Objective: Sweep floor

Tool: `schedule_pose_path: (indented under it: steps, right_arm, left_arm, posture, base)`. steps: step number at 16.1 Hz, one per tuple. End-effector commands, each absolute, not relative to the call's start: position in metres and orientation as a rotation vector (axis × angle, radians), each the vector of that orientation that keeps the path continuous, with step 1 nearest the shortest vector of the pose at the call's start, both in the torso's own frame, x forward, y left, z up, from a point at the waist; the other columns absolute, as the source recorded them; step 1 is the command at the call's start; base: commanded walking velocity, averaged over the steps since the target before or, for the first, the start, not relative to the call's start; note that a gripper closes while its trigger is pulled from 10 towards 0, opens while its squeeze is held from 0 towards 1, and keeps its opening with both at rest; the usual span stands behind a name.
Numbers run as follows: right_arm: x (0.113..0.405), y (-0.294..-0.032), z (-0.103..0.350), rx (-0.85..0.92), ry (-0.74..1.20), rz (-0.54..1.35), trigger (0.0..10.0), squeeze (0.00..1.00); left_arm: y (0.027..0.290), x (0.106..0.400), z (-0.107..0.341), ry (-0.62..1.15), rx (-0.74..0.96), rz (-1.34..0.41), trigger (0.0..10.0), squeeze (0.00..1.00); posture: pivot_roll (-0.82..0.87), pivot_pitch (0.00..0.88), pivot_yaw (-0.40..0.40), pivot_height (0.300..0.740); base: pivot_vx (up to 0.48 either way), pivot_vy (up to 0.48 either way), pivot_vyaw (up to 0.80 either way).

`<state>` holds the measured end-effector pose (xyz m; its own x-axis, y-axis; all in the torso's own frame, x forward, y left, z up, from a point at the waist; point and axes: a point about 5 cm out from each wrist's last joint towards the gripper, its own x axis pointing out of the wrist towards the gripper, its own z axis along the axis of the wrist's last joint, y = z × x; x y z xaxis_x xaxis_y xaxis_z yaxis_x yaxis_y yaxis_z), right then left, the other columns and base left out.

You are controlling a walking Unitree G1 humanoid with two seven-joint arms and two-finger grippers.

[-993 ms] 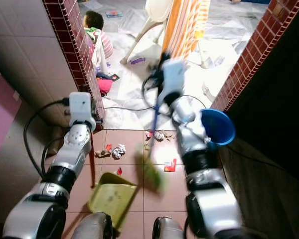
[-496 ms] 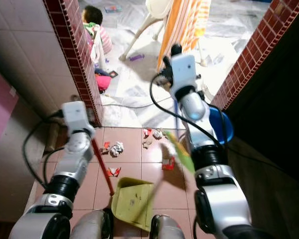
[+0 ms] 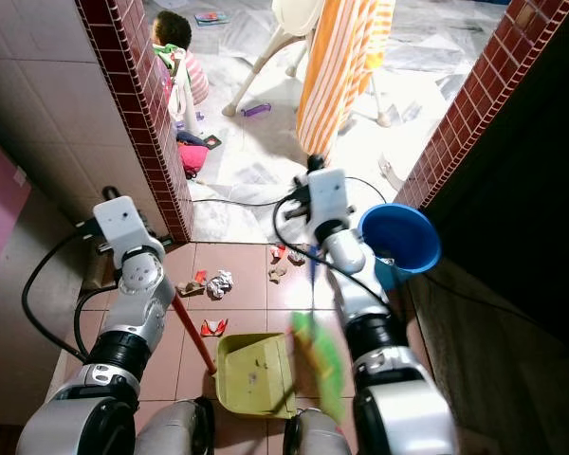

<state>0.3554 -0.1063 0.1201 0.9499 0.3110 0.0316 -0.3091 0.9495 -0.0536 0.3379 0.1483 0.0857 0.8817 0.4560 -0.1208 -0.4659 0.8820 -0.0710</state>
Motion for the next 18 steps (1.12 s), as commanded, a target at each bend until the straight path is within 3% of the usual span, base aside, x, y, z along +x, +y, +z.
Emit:
schedule_pose_path:
  steps: [1,7,11,13,18]
  right_arm:
    - [0.356,-0.108,0.123,0.001,-0.040,0.317,10.0,0.00]
    - [0.357,-0.092,0.146,0.197,-0.064,0.398,10.0,0.00]
    - [0.357,-0.087,0.163,0.226,-0.105,0.409,10.0,0.00]
    - [0.359,-0.098,0.176,0.136,-0.184,0.349,10.0,0.00]
    - [0.364,-0.119,0.186,0.101,-0.221,0.239,10.0,0.00]
  left_arm:
    - [0.153,0.338,0.087,0.076,-0.034,0.477,10.0,0.00]
    - [0.163,0.342,0.108,-0.136,0.214,0.343,10.0,0.00]
    - [0.166,0.336,0.100,-0.121,0.203,0.392,10.0,0.00]
    - [0.160,0.333,0.093,-0.102,0.126,0.440,10.0,0.00]
    - [0.159,0.334,0.093,-0.096,-0.025,0.510,10.0,0.00]
  posture:
    - [0.01,0.106,-0.061,0.740]
    - [0.01,0.109,-0.054,0.740]
    - [0.00,0.121,-0.055,0.740]
    - [0.00,0.123,-0.057,0.740]
    - [0.00,0.123,-0.051,0.740]
  base:
    - [0.000,0.000,0.00]
    - [0.000,0.000,0.00]
    - [0.000,0.000,0.00]
    - [0.000,0.000,0.00]
    - [0.000,0.000,0.00]
